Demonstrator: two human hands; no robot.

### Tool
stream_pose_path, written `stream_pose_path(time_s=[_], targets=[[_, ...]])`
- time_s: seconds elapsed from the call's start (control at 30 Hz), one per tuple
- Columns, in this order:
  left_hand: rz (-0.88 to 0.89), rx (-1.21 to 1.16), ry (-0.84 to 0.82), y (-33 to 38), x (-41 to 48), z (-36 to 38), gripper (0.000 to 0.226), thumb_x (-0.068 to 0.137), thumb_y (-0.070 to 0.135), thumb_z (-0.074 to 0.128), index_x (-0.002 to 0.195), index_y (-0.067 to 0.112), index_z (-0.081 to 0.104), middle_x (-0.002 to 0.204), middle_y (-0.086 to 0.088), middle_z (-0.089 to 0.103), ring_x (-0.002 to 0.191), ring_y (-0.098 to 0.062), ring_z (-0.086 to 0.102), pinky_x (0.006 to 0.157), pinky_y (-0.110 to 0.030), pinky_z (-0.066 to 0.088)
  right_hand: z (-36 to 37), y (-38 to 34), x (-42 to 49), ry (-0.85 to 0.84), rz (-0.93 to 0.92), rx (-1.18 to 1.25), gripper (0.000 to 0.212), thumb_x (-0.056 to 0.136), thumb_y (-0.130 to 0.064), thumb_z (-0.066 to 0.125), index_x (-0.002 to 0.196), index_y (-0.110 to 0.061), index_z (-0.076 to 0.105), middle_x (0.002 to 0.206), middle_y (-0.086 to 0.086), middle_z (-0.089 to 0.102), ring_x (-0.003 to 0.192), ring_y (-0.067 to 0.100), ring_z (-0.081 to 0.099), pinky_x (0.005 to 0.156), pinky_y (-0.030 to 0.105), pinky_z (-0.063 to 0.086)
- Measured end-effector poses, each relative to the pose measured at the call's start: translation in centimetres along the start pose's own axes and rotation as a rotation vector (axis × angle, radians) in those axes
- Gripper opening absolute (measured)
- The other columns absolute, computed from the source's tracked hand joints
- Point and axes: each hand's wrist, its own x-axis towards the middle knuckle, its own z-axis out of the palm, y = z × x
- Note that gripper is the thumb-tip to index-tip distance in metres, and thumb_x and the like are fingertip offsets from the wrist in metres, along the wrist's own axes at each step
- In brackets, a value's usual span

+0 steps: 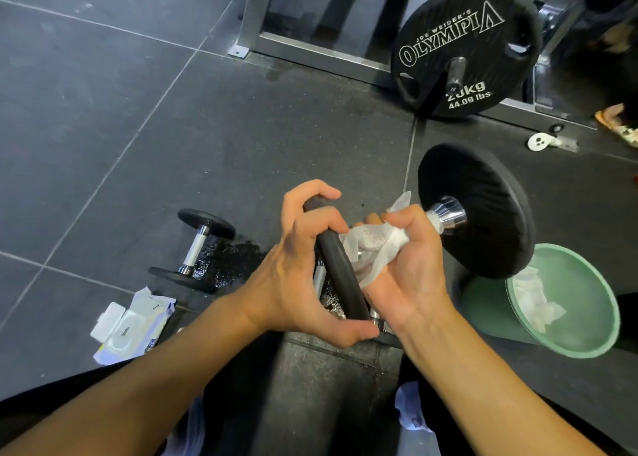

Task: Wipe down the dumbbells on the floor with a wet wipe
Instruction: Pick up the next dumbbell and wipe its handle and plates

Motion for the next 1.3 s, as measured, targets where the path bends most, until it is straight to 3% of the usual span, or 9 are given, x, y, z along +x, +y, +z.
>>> stream_pose_path(time_s=[0.1, 0.23, 0.43, 0.6, 0.73, 0.9, 1.07, 1.2, 1.3], targets=[[-0.2, -0.204, 0.049, 0.2, 0.4, 0.2, 0.091, 0.07, 0.081, 0.074, 0.127, 0.022, 0.034, 0.127, -0.017, 0.04, 0.102, -0.029, 0.049, 0.086, -0.041, 0.049, 0.6, -0.2, 0.0, 0.001, -0.018, -0.002, 0.023, 0.078, -0.017, 0.051, 0.063, -0.02, 0.035, 0.063, -0.002, 0.03, 0.056, 0.016, 0.041, 0.065, 0.033, 0.041], [-0.95, -1.035, 0.013, 2.6, 2.2, -0.4, 0.062, 0.081, 0.087, 0.049, 0.099, 0.034, 0.076, 0.09, 0.007, 0.076, 0.086, -0.015, 0.072, 0.083, -0.042, 0.058, 1.1, -0.5, -0.4, -0.048, -0.012, 0.036, 0.03, 0.083, -0.015, 0.045, 0.055, -0.019, 0.037, 0.052, -0.003, 0.035, 0.052, 0.015, 0.046, 0.066, 0.03, 0.042], [-1.315, -1.412, -0.027, 1.6, 0.6, 0.4, 0.1, 0.074, 0.101, 0.036, 0.11, 0.02, 0.082, 0.122, -0.009, 0.077, 0.108, -0.035, 0.075, 0.107, -0.073, 0.041, 0.7, -0.2, 0.3, -0.086, 0.015, -0.01, 0.045, 0.061, -0.016, 0.066, 0.068, -0.021, 0.022, 0.061, -0.002, 0.022, 0.063, 0.017, 0.019, 0.069, 0.032, 0.035], [-0.881, -1.12, 0.218, 1.1, 1.4, 0.1, 0.071, 0.066, 0.079, 0.08, 0.099, 0.025, 0.048, 0.096, -0.012, 0.053, 0.086, -0.021, 0.059, 0.077, -0.039, 0.053, 1.6, -0.6, 0.0, -0.09, 0.089, -0.086, 0.016, 0.073, -0.02, 0.059, 0.069, -0.017, 0.044, 0.065, 0.004, 0.046, 0.069, 0.022, 0.061, 0.083, 0.037, 0.048], [0.009, -0.053, 0.035, 0.1, 1.0, -0.7, 0.087, 0.068, 0.077, 0.08, 0.118, 0.018, 0.037, 0.128, -0.002, 0.042, 0.115, -0.007, 0.047, 0.095, -0.028, 0.044, 1.2, -0.4, 0.7, -0.096, 0.136, -0.084, 0.009, 0.079, -0.017, 0.058, 0.085, -0.014, 0.052, 0.081, 0.009, 0.052, 0.077, 0.023, 0.059, 0.08, 0.039, 0.049], [0.499, 0.448, 0.047, -0.6, 0.8, -0.3, 0.075, 0.062, 0.072, 0.087, 0.108, 0.026, 0.048, 0.124, -0.01, 0.041, 0.124, -0.038, 0.045, 0.099, -0.07, 0.042, 0.5, -0.4, 0.9, -0.153, 0.209, -0.088, 0.034, 0.078, -0.022, 0.058, 0.108, -0.007, 0.054, 0.093, 0.014, 0.062, 0.087, 0.026, 0.066, 0.086, 0.04, 0.053], [-0.158, -0.151, 0.091, 0.4, 1.1, 0.0, 0.08, 0.061, 0.059, 0.081, 0.118, 0.022, 0.038, 0.116, -0.014, 0.041, 0.105, -0.016, 0.047, 0.092, -0.03, 0.044, 0.5, -0.4, 0.5, -0.113, 0.161, -0.079, 0.022, 0.085, -0.023, 0.053, 0.078, -0.006, 0.064, 0.077, 0.011, 0.064, 0.072, 0.024, 0.065, 0.081, 0.039, 0.047], [-1.024, -1.151, 0.064, 2.8, 2.6, 0.0, 0.062, 0.08, 0.083, 0.053, 0.089, 0.026, 0.076, 0.086, 0.001, 0.072, 0.08, -0.015, 0.072, 0.075, -0.037, 0.058, 0.6, -0.6, 0.5, -0.126, 0.06, -0.027, 0.028, 0.072, -0.021, 0.067, 0.064, -0.018, 0.04, 0.064, 0.0, 0.033, 0.063, 0.019, 0.05, 0.072, 0.037, 0.051], [-1.335, -1.402, -0.024, 2.4, 1.8, 0.3, 0.091, 0.071, 0.093, 0.043, 0.108, 0.02, 0.084, 0.121, -0.013, 0.078, 0.107, -0.035, 0.076, 0.097, -0.064, 0.051, 0.4, -0.7, 0.6, -0.154, 0.075, -0.026, 0.041, 0.07, -0.021, 0.069, 0.06, -0.021, 0.029, 0.058, -0.005, 0.024, 0.06, 0.014, 0.033, 0.066, 0.029, 0.047]])
